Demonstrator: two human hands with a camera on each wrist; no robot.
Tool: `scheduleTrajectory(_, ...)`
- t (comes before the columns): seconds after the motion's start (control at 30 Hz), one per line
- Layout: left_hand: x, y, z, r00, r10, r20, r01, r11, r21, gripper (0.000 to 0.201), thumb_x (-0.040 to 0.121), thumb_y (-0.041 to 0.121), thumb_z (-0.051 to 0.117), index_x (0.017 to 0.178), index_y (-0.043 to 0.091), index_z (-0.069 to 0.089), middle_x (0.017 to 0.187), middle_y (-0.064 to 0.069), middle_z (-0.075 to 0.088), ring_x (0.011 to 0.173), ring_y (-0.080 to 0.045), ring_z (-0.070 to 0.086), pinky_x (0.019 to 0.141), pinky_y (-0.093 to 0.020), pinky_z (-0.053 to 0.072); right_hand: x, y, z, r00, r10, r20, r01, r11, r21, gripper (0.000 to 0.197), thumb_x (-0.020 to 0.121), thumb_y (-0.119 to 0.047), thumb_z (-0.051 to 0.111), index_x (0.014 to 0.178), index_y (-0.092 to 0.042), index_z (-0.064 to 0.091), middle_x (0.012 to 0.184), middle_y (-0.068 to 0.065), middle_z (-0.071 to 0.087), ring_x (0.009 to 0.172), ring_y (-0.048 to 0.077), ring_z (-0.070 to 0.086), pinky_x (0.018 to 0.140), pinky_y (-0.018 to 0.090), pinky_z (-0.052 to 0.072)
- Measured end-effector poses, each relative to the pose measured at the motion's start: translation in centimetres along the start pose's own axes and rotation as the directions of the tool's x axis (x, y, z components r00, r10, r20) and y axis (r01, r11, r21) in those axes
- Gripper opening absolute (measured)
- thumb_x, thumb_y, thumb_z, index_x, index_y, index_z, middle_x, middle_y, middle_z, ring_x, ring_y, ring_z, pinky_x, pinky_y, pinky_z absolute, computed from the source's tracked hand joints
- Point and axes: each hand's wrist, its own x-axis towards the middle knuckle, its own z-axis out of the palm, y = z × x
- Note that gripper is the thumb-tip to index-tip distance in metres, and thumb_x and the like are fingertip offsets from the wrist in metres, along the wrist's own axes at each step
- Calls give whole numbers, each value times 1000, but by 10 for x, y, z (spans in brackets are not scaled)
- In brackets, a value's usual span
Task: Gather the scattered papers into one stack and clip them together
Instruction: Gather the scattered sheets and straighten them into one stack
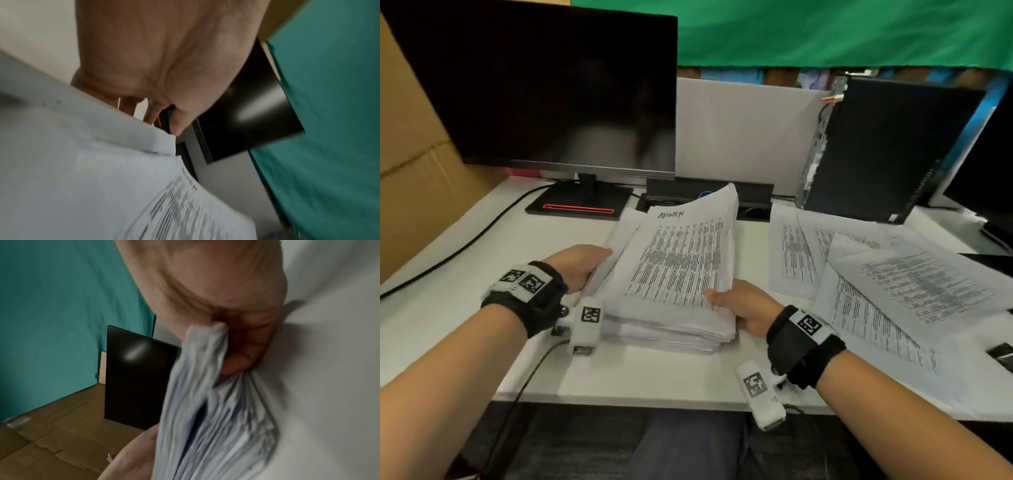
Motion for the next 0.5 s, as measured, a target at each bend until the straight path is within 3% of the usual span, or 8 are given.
scheduleTrajectory(0.07,15,-7,3,999,9,34,-15,984,178,57,81,19,63,132,-2,46,127,-20,56,110,-40,58,91,-52,51,1,-5,4,999,12,48,-6,993,-116,40,92,-18,67,128,-4,59,124,15,66,111,29,64,93,39,53)
scheduleTrajectory(0.1,22,-10,5,999,3,50,-15,971,239,64,72,18,65,131,3,47,128,-20,56,110,-41,58,95,-52,48,1,-7,6,999,21,49,-11,981,-192,48,90,-23,70,131,-3,55,125,17,65,113,31,63,92,40,53)
scheduleTrajectory(0.17,33,-13,7,999,34,-8,-29,940,339,64,76,11,65,134,2,41,129,-16,52,110,-34,56,93,-35,43,5,-9,4,996,56,71,-30,946,-323,64,87,-34,71,138,-4,48,128,14,62,111,29,63,84,36,57)
scheduleTrajectory(0.27,1,11,20,997,-7,-75,40,889,457,66,74,19,68,131,-6,44,118,-18,58,102,-32,58,86,-39,48,-8,-27,-16,985,70,157,-6,926,-377,48,93,-41,61,119,-1,56,109,14,63,81,18,61,66,27,56)
scheduleTrajectory(0.33,-10,31,29,982,86,-167,14,850,526,63,84,27,63,136,1,38,133,-18,49,116,-35,51,93,-37,44,-19,-41,-48,999,2,43,18,893,-450,42,94,-44,58,117,-9,54,103,10,58,77,15,56,65,24,52)
scheduleTrajectory(0.4,-23,54,51,957,247,-150,-155,878,452,64,90,26,60,145,11,29,144,-13,37,126,-32,43,101,-38,40,-21,-49,-94,984,-63,-165,-68,730,-681,63,90,-49,61,139,-12,45,132,8,53,108,20,57,87,29,52)
scheduleTrajectory(0.43,-30,65,68,938,335,-88,-282,886,369,60,91,23,59,144,13,32,140,-10,40,121,-27,46,96,-33,42,-24,-51,-117,962,-77,-263,-167,595,-786,73,87,-52,63,144,-12,41,144,8,46,124,24,51,100,34,46)
scheduleTrajectory(0.5,-46,86,107,911,402,92,-413,887,206,48,91,18,60,135,14,44,126,-6,51,106,-19,51,84,-28,43,-28,-48,-157,909,-33,-415,-372,383,-846,75,81,-52,69,139,-10,48,144,12,49,127,29,50,105,36,42)
